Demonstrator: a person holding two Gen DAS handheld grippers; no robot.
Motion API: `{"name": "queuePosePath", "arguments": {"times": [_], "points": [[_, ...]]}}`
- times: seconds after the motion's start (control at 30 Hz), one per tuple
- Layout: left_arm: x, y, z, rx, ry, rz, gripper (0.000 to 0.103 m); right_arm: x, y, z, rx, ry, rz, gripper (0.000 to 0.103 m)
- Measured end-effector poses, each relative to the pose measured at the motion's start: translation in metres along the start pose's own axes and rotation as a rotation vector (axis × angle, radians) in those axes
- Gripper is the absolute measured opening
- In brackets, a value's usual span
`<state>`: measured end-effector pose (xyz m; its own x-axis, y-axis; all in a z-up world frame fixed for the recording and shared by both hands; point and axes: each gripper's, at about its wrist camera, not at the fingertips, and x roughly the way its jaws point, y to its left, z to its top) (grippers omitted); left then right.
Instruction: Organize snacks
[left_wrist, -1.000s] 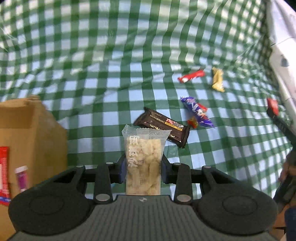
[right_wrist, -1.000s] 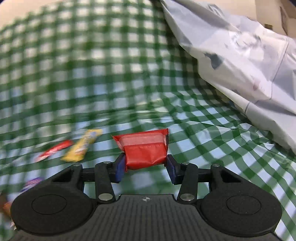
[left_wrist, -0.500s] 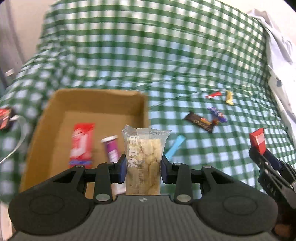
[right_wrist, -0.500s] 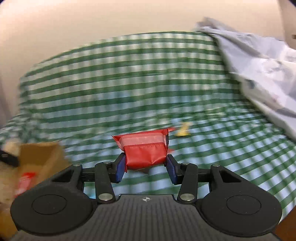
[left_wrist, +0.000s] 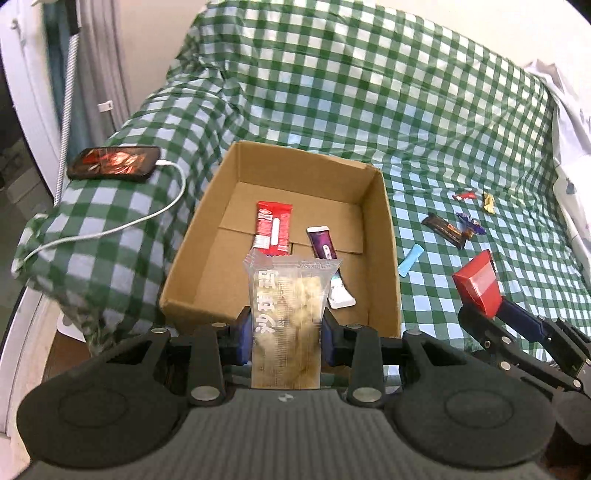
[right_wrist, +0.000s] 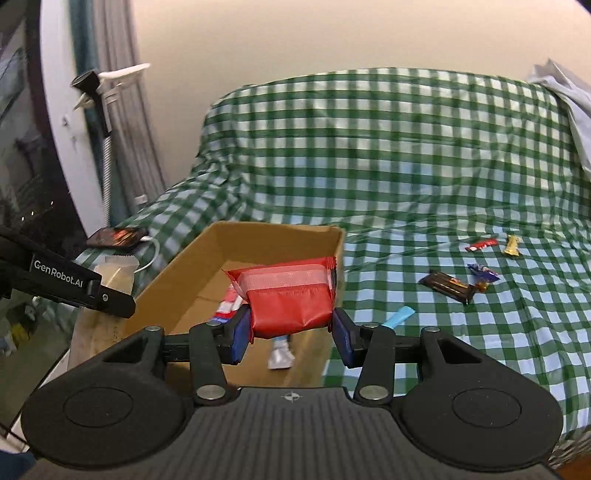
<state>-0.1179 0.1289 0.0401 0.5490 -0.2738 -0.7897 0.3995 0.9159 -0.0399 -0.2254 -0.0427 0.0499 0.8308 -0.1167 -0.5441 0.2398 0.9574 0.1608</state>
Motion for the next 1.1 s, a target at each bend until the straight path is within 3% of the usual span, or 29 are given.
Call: {"name": "queuePosePath", "arguments": {"times": [0.37,1.1], "points": [[-0.016,0.023,-0.015,-0.037,-0.039,-0.032,0.04,-0.023,0.032,0.0,-0.069,-0.014,-0.03,0.048],[0.0,0.039,-0.004,-0.063,-0.026,-0.009,0.04,-0.012,0.032,0.0,-0.084,0.023,-0.028,0.048]]}}
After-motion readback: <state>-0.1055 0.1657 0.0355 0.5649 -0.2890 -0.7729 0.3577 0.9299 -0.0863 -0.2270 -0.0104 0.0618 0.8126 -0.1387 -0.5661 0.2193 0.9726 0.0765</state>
